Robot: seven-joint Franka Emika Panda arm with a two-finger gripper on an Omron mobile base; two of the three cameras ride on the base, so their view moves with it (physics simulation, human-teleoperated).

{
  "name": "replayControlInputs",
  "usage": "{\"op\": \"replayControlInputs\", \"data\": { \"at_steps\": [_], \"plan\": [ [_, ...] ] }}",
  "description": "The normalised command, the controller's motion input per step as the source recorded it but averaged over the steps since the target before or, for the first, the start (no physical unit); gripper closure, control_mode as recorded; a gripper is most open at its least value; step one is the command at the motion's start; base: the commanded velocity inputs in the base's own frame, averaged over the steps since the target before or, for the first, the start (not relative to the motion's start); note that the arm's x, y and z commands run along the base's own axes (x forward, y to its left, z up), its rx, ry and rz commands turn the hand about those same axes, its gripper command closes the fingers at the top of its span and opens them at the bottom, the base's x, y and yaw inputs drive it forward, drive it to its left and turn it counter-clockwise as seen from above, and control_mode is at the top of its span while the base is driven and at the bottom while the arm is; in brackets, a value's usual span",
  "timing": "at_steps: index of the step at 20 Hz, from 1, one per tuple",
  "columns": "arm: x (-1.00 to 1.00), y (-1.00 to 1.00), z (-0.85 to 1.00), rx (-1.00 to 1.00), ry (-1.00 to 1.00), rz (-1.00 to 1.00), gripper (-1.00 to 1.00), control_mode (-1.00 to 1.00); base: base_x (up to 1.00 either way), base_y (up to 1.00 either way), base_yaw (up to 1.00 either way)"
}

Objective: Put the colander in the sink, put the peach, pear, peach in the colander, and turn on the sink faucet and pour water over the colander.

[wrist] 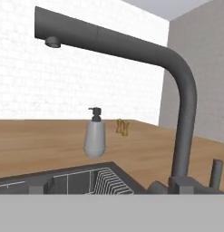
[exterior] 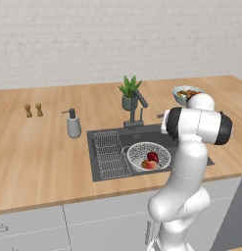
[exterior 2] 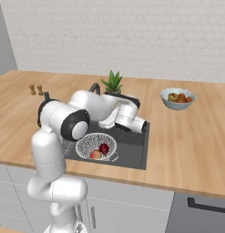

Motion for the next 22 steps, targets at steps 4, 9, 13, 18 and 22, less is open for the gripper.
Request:
{"op": "replayControlInputs", "data": {
  "at_steps": [4,9,13,18,22],
  "plan": [
    [0.14,0.35,-0.01,0.0,0.01,0.0,-1.0,-1.0,0.0,0.0,0.0],
    [0.28,0.23,0.0,0.0,0.0,-0.01,-1.0,-1.0,0.0,0.0,0.0],
    [0.27,0.18,0.0,0.0,0.0,-0.04,-1.0,-1.0,0.0,0.0,0.0],
    [0.18,0.02,0.0,0.0,0.0,-0.03,-1.0,-1.0,0.0,0.0,0.0],
    [0.11,-0.02,0.0,0.0,0.01,-0.05,-1.0,-1.0,0.0,0.0,0.0]
  ]
}}
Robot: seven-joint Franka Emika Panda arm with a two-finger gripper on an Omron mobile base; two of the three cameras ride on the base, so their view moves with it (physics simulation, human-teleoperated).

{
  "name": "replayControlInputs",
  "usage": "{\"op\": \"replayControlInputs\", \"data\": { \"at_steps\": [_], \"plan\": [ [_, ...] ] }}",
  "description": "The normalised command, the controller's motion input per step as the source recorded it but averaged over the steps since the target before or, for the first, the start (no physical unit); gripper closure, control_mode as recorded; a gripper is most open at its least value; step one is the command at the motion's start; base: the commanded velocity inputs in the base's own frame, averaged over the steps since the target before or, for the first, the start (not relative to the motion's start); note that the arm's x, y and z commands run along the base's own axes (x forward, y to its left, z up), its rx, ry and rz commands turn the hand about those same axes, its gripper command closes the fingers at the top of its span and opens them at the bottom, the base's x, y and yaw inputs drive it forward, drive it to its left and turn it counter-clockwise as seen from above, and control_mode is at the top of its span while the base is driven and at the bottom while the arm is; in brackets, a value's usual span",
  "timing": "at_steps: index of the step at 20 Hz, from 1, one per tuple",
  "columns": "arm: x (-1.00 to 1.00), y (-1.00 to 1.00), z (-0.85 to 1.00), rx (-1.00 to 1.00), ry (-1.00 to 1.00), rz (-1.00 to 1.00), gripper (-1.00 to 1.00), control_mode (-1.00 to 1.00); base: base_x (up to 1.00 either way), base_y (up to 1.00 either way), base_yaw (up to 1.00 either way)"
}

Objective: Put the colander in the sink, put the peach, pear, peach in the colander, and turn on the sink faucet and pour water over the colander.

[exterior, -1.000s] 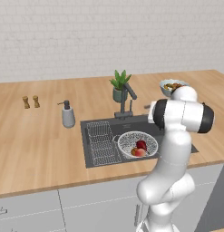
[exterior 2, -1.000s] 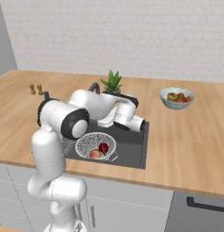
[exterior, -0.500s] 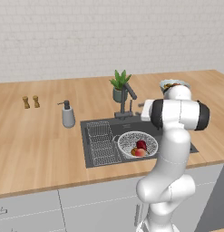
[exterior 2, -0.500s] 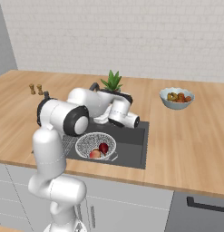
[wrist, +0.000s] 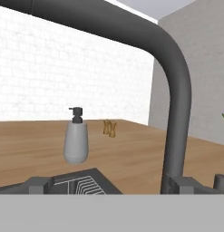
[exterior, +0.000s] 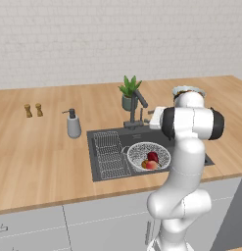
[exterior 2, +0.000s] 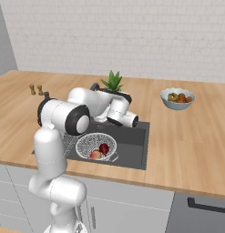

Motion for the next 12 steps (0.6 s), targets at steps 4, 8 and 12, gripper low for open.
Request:
{"op": "replayControlInputs", "data": {
  "at_steps": [4,8,12],
  "plan": [
    [0.11,-0.04,0.0,0.0,0.0,-0.05,-1.0,-1.0,0.0,0.0,0.0],
    [0.17,-0.01,0.0,0.0,0.0,-0.05,-1.0,-1.0,0.0,0.0,0.0],
    [0.19,0.0,0.0,0.03,0.0,-0.02,-1.0,-1.0,0.0,0.0,0.0]
  ]
}}
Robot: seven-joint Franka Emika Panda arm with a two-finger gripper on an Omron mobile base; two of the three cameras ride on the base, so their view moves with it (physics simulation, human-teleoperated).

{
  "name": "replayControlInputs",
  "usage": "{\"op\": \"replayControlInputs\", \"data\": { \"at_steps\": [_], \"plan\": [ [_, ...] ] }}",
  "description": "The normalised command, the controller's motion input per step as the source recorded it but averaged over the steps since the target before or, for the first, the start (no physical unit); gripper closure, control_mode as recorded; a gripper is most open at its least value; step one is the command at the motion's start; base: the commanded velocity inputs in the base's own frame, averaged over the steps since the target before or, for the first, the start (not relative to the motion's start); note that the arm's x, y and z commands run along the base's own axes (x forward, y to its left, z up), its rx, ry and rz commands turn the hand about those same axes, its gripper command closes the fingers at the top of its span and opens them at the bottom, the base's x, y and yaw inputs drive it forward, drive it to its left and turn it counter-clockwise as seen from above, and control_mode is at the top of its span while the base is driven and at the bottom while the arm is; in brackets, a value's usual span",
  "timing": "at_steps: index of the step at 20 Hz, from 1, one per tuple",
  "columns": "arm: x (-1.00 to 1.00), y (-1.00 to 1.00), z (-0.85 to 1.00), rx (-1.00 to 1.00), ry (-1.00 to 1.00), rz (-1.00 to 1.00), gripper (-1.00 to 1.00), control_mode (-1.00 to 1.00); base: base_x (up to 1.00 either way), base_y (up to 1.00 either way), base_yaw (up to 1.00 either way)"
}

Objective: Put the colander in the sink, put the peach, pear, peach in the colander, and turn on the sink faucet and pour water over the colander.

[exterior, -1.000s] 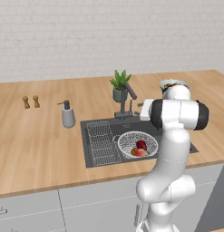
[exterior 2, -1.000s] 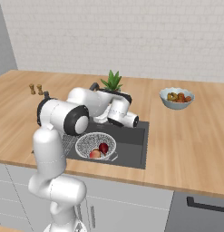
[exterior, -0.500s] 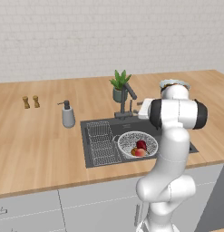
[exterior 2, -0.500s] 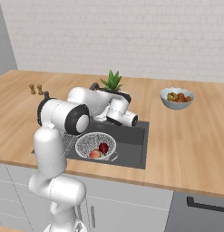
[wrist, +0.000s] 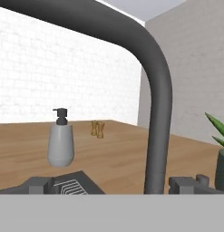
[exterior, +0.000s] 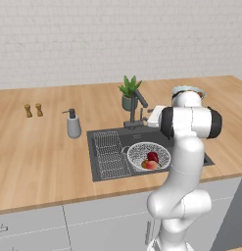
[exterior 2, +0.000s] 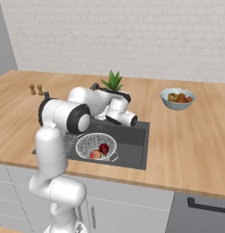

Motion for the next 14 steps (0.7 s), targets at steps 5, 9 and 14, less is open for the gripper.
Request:
{"op": "replayControlInputs", "data": {
  "at_steps": [5,9,14],
  "plan": [
    [0.19,-0.07,-0.04,0.0,0.0,-0.03,-1.0,-1.0,0.0,0.0,0.0],
    [0.21,-0.15,-0.05,0.0,0.0,-0.01,-1.0,-1.0,0.0,0.0,0.0],
    [0.22,-0.05,-0.08,0.01,0.0,0.0,-1.0,-1.0,0.0,0.0,0.0]
  ]
}}
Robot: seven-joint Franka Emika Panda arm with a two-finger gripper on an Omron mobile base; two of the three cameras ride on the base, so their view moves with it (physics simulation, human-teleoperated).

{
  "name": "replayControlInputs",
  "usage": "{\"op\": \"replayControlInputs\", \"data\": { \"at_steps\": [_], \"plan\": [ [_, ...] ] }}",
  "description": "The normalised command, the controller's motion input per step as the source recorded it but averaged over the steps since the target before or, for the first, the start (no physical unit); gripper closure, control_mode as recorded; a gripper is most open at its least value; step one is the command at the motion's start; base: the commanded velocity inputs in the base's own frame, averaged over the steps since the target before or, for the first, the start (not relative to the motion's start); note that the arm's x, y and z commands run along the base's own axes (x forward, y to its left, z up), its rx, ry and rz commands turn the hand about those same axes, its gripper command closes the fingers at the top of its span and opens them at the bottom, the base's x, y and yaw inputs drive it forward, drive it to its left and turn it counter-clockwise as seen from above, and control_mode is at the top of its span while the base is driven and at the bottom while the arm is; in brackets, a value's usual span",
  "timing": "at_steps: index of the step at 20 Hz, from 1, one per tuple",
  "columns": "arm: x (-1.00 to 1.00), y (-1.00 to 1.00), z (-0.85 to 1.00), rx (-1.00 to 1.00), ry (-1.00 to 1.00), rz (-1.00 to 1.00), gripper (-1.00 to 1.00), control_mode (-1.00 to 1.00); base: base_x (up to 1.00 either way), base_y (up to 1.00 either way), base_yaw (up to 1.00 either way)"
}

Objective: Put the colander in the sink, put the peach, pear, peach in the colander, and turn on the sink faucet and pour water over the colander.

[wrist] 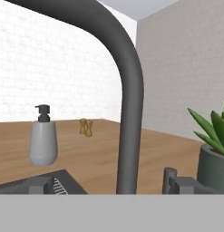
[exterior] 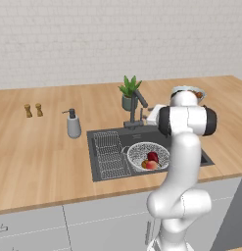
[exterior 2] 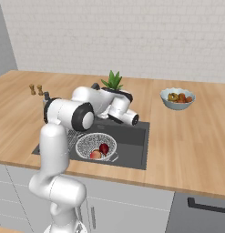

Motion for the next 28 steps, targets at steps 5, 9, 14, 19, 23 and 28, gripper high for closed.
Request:
{"op": "replayControlInputs", "data": {
  "at_steps": [5,9,14,19,23,28],
  "plan": [
    [0.18,0.01,-0.1,0.03,0.0,0.0,-1.0,-1.0,0.0,0.0,0.0],
    [0.19,0.02,-0.11,0.03,0.0,0.0,-1.0,-1.0,0.0,0.0,0.0],
    [0.28,0.0,-0.09,0.01,0.0,0.0,-1.0,-1.0,0.0,0.0,0.0],
    [0.26,0.0,-0.1,0.0,0.0,0.0,-1.0,-1.0,0.0,0.0,0.0],
    [0.24,0.0,-0.12,0.0,0.0,0.0,-1.0,-1.0,0.0,0.0,0.0],
    [0.24,0.0,-0.21,0.0,0.0,-0.01,-1.0,-1.0,0.0,0.0,0.0]
  ]
}}
